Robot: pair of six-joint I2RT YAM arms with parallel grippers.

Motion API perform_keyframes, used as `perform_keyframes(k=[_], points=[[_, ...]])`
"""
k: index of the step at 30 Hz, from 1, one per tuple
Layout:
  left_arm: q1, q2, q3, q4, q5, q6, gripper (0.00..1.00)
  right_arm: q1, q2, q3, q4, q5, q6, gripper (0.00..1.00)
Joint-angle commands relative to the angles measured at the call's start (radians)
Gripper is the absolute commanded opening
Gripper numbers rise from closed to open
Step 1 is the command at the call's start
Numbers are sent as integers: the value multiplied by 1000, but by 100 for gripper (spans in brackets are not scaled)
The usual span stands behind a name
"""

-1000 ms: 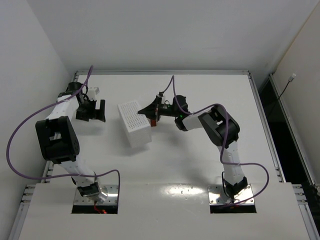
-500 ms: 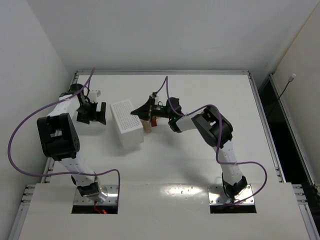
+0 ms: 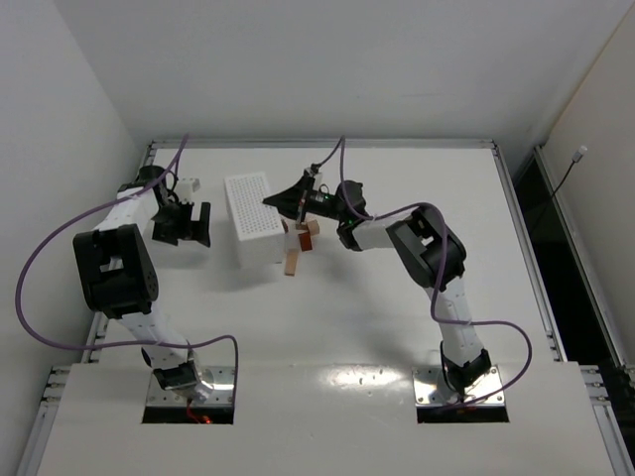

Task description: Build the wood block tower

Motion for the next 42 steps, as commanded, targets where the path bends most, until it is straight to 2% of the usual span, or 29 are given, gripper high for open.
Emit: perform_keyframes(k=[1,4,6,8,9,10,11,12,13,14,15,16,17,22,27,30,34,42], points=[[11,-5,17,14,23,13,100,-5,-76,158,294,52,425,0],[11,-16,17,24,46,4,100,-46,-117,184,271,23,338,0],[11,-25,17,34,46,4,100,-83,-137,175,184,-53,250,0],[31,-34,17,57,55,-6,100,-170,-175,161,80,-165,34,0],[31,-58,17,68,55,-6,100,-204,-194,161,-67,-211,-68,0],[43,-68,2,82,66,-6,100,-269,-212,178,-196,-291,-331,0],[43,-80,-12,112,66,-19,100,-302,-236,199,-334,-305,-479,0],[43,-91,-21,126,66,-29,100,-334,-293,224,-684,-305,-643,0],[43,-100,-21,137,66,-29,100,-389,-315,268,-905,-285,-1009,0],[43,-109,-30,146,66,-29,100,-403,-335,367,-1099,-197,-1207,0],[43,-109,-30,166,66,-42,100,-404,-358,417,-1432,-107,-1393,0],[43,-109,-30,166,87,-42,100,-404,-397,451,-1532,92,-1542,0],[43,-109,-18,166,109,-52,100,-384,-419,466,-1591,166,-1765,0],[43,-80,34,197,150,-75,100,-384,-526,427,-1691,505,-2048,0],[43,-46,122,197,172,-95,100,-468,-548,368,-1709,698,-2232,0],[43,-36,142,197,199,-95,100,-538,-511,345,-1720,744,-2281,0],[43,-36,133,206,219,-104,100,-637,-400,422,-1791,710,-2268,0],[43,-37,100,245,239,-113,100,-684,-238,500,-1775,759,-2234,0]])
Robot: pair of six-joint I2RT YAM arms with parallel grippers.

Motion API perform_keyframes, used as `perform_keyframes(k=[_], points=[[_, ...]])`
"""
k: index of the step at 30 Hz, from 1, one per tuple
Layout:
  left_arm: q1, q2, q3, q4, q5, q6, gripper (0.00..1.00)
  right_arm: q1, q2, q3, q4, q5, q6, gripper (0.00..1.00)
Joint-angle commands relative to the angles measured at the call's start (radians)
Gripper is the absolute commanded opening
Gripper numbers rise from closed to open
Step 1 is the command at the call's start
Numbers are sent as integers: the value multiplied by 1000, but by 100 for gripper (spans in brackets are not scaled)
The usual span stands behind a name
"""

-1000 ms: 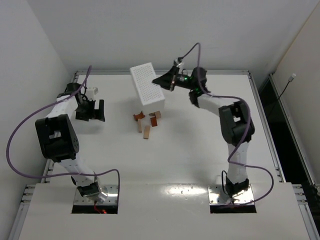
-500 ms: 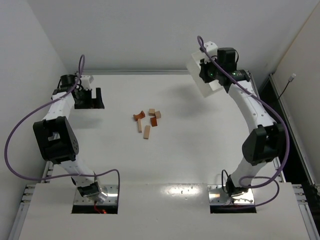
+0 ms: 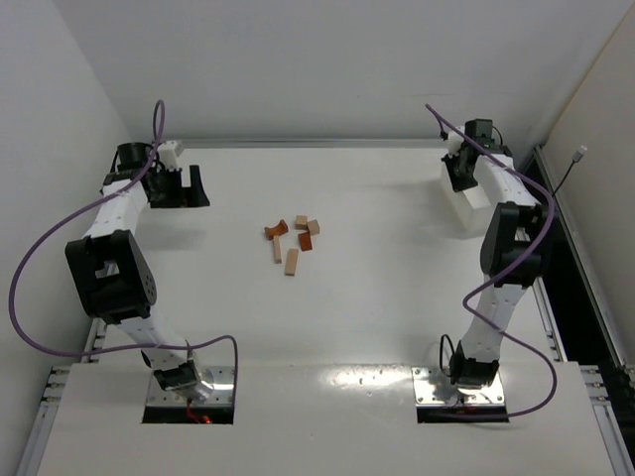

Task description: Build the wood block tower

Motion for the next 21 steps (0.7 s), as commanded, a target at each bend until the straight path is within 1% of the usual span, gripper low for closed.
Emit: perform_keyframes(k=[1,5,10,12,13,14,15,16,17,19,20,21], points=[[7,0,0,40,41,-6,100,0,36,107,61,27,4,0],[7,0,0,40,41,-6,100,-21,90,135,96,27,13,0],[7,9,0,40,41,-6,100,-21,136,160,136,106,33,0],[7,20,0,49,41,-6,100,-21,136,160,153,138,42,6],[7,20,0,49,41,-15,100,-21,145,160,174,166,42,18],[7,32,0,49,41,-15,100,-21,145,160,174,166,42,24],[7,32,0,49,41,-15,100,-21,154,160,174,166,42,29],[7,32,0,49,41,-15,100,-21,154,160,174,166,42,48],[7,32,0,58,41,-15,100,-21,144,160,174,157,33,58],[7,41,0,58,41,-15,100,-11,116,160,145,113,33,69],[7,41,-9,70,41,-15,100,-11,81,160,145,93,33,81],[7,41,-9,70,41,-15,100,1,59,160,136,74,33,83]])
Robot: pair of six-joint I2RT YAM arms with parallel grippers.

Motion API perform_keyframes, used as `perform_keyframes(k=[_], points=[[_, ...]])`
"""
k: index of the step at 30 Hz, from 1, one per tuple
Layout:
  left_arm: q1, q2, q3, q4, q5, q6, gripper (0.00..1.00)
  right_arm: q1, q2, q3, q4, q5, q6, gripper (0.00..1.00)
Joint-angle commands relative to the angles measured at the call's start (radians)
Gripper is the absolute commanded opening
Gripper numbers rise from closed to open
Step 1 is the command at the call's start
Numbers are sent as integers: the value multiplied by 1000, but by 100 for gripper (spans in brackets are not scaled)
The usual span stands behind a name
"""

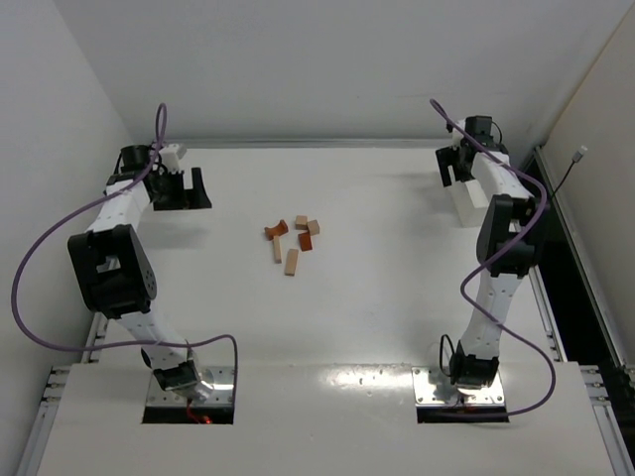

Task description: Build the wood block tower

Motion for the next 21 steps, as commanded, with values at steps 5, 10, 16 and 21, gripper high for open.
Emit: perform_keyframes(k=[5,10,16,21], points=[[7,-54,-49,55,56,43,100,60,-251,-6,-32,-163,51,83],[-61,-178,-154,64,53,95,100,119,-409,-60,-72,-245,105,83],[-262,-327,-306,53,-60,57,100,187,-567,-159,-104,-282,152,83],[-388,-349,-344,38,-123,-43,100,234,-651,-310,-134,-324,175,81]])
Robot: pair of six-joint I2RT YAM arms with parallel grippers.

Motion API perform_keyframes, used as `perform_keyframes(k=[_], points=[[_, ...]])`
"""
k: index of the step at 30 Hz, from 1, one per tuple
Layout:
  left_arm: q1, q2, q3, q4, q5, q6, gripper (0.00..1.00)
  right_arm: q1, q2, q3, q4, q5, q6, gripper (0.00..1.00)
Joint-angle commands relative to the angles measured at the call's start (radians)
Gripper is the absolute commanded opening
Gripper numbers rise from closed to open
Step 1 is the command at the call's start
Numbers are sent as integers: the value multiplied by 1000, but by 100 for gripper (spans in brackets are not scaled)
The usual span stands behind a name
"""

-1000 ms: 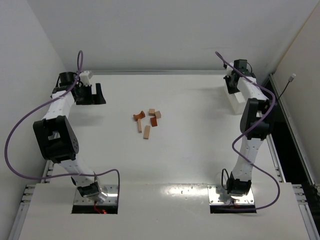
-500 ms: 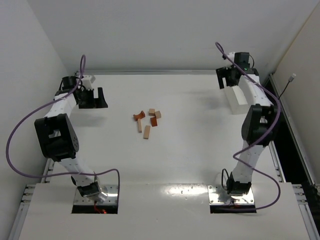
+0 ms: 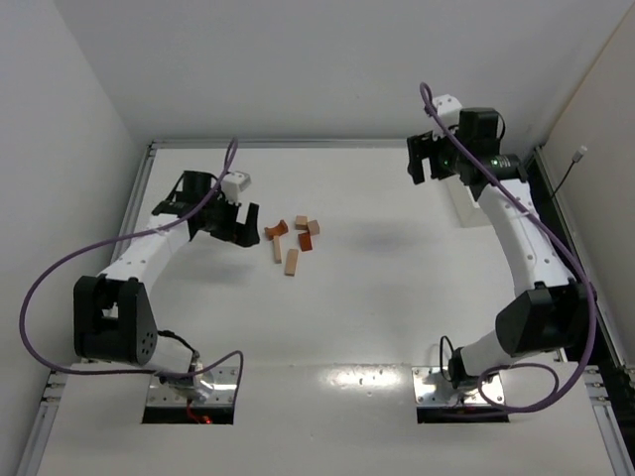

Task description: Build the wood block tower

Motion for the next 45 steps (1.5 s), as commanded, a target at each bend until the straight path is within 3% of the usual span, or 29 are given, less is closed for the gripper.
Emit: perform_keyframes(k=[1,3,8,12,13,14,25,28,33,45], points=[[-53,-14,-12,-6,-27,-70,100,18,-41,-107,-51,-64,50,80],[-110,-5,-21,-6,-27,-70,100,18,-69,-174,-38,-75,50,80],[-292,25,-54,43,-224,-132,100,5,-112,-233,-38,-93,61,77],[-349,122,-14,66,-316,-184,85,5,-121,-242,-48,-93,61,77],[-350,143,-5,78,-327,-196,75,5,-121,-242,-48,-93,61,77],[-350,188,14,78,-336,-196,72,5,-130,-242,-48,-93,52,77],[-339,401,206,69,-358,-253,60,-35,-131,-233,-58,-121,43,76],[-339,432,238,49,-358,-264,52,-45,-131,-233,-58,-121,43,76],[-330,457,238,38,-358,-273,32,-65,-108,-213,-68,-130,43,76],[-302,467,210,27,-358,-264,33,-74,-80,-194,-68,-130,43,74]])
